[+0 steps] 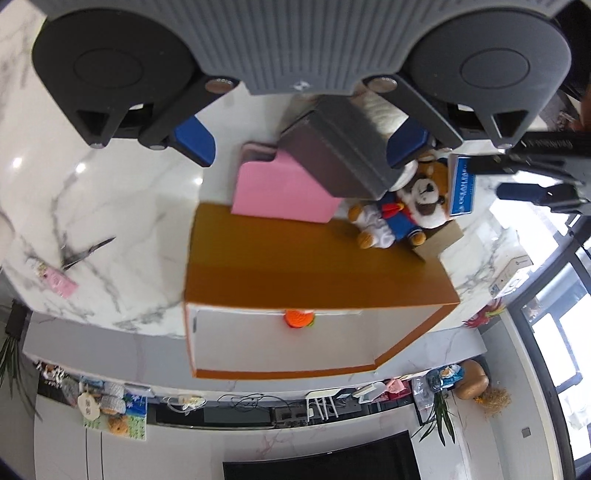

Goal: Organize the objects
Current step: 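Withdraw both grippers up and away from the orange box, then grasp the small brown cardboard box with the left gripper while the right gripper grasps the dark grey box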

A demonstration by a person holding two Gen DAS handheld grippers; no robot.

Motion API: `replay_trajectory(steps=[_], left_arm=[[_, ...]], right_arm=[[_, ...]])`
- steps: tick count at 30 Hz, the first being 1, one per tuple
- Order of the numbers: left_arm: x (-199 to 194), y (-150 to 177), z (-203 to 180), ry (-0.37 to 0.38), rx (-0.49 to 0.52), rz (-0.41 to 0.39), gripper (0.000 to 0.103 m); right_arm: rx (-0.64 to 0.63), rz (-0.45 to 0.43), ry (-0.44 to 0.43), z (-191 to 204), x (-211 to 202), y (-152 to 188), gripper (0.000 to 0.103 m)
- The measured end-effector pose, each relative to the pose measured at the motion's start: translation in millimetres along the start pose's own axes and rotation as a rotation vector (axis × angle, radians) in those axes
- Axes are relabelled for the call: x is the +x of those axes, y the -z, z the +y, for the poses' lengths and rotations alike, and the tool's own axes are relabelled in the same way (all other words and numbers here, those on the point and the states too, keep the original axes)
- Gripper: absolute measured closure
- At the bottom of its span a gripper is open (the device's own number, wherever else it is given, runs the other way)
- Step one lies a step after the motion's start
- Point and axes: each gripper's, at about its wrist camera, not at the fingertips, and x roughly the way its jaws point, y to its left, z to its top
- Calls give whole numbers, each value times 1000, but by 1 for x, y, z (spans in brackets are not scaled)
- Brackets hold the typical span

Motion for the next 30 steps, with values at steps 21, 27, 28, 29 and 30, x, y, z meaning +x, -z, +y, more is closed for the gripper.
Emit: replay_trajectory(steps=[21,27,28,29,30], left_arm=[[26,-46,42,-2,-36,-110,30],[59,-56,54,124,-62,-17,28],[61,-57,58,131,-74,-6,28],[64,-58,61,142,-92,5,28],[67,-59,64,149,-110,18,28]], right_arm=[[254,62,-43,5,50,6,3],[256,71,-48,4,53,5,2],[252,72,-48,4,53,5,2],[249,73,-48,4,53,5,2],[246,74,-48,5,54,5,1]])
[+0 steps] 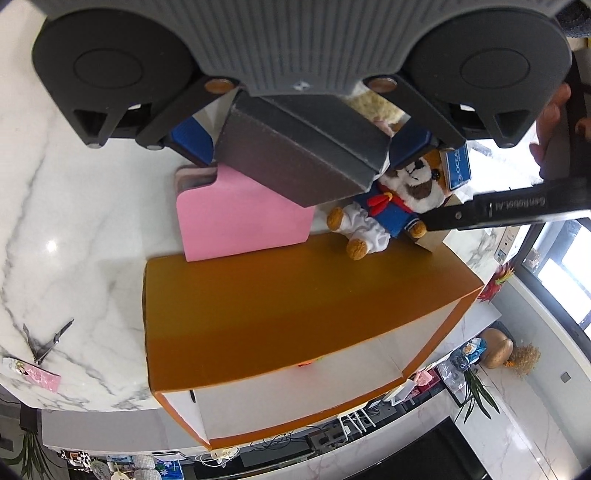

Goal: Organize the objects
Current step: 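Grasp the small brown cardboard box with the left gripper while the right gripper grasps the dark grey box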

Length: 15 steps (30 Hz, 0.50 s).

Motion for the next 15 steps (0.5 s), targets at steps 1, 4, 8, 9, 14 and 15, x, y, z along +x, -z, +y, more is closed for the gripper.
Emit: replay_trajectory(steps=[1,4,8,9,14,15], left_arm=[[4,-1,3,0,-11,18,28],[18,-3,12,4,-25,80,26],[27,-3,17,-4,-61,108,27],[28,-4,16,-10,-63,110,27],[32,-5,9,-44,-58,120,32],[33,-5,10,-46,-64,122,33]], right_arm=[[-4,1,0,0,0,0,1],[-5,4,-7,-1,0,-1,1],[0,-3,-6,-4,-1,-4,2],[5,-9,-3,-6,-2,-4,2],[46,-3,-25,-16,-5,-6,6],[52,6,-34,-17,-4,-6,7]])
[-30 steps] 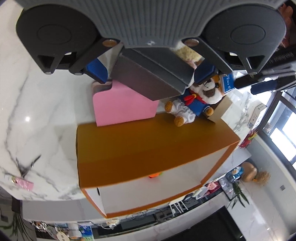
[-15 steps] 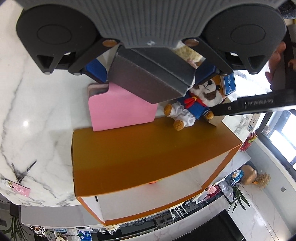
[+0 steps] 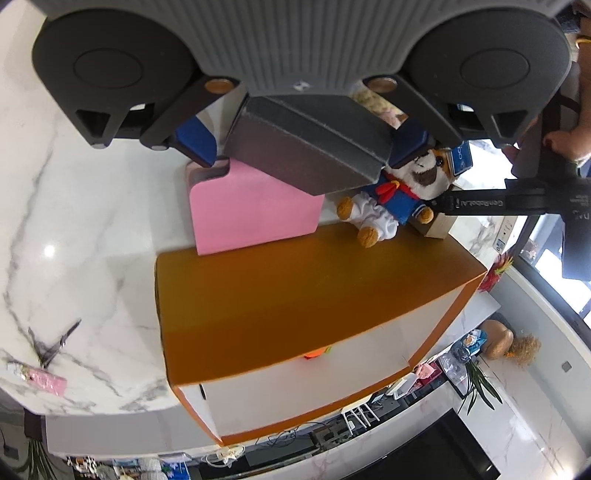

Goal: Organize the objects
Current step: 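Grasp the small brown cardboard box with the left gripper while the right gripper grasps the dark grey box, then lift the cardboard box and grey box and carry both over the orange box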

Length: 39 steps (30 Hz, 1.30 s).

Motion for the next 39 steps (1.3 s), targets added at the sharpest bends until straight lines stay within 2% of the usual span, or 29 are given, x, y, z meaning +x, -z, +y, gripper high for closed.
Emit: replay_trajectory(steps=[6,9,13,14,16,18,30,39], left_arm=[[-1,0,0,-21,-4,-1,33],[-1,-1,1,-21,-9,-3,33],[0,0,1,-22,-15,-1,33],[-1,0,1,-21,-16,0,33],[-2,0,2,-4,-14,-2,42],[-3,1,0,-7,-7,-5,45],[-10,6,3,-19,-45,11,46],[-27,10,12,-28,-91,-13,47]], right_arm=[[-11,10,-4,1,0,2,6],[113,32,-56,-13,5,2,6],[172,33,-84,-21,5,1,6],[172,32,-86,-20,5,1,7],[163,23,-86,-19,3,0,8],[156,11,-93,-19,0,-1,9],[160,-19,-125,-26,-10,-9,13],[188,-51,-164,-33,-23,-14,13]])
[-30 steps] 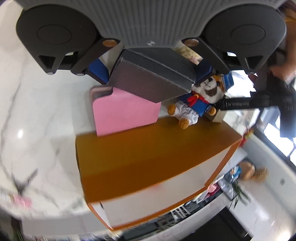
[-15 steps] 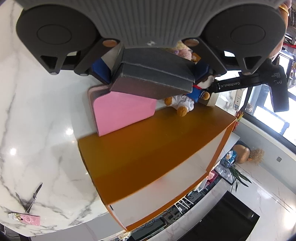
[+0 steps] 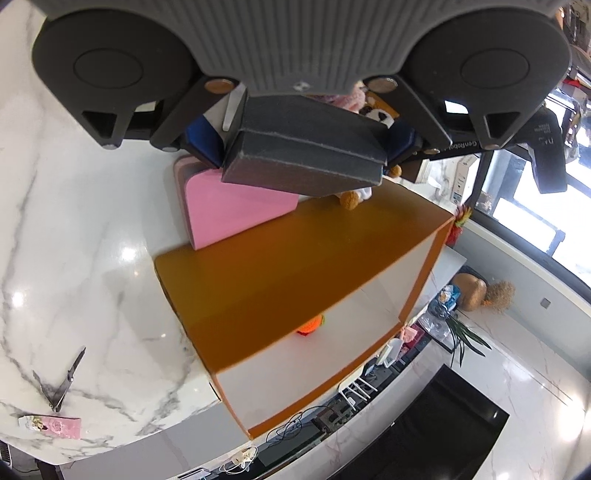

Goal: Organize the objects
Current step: 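Lift the cardboard box and grey box and carry both over the orange box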

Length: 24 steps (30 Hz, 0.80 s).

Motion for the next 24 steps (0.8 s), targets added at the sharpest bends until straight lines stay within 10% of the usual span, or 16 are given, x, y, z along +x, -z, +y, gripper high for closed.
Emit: replay_trajectory(steps=[24], left_arm=[[-83,16,-35,39,52,-113,47]], right_arm=[[-69,-15,-104,34,-36,9,13]])
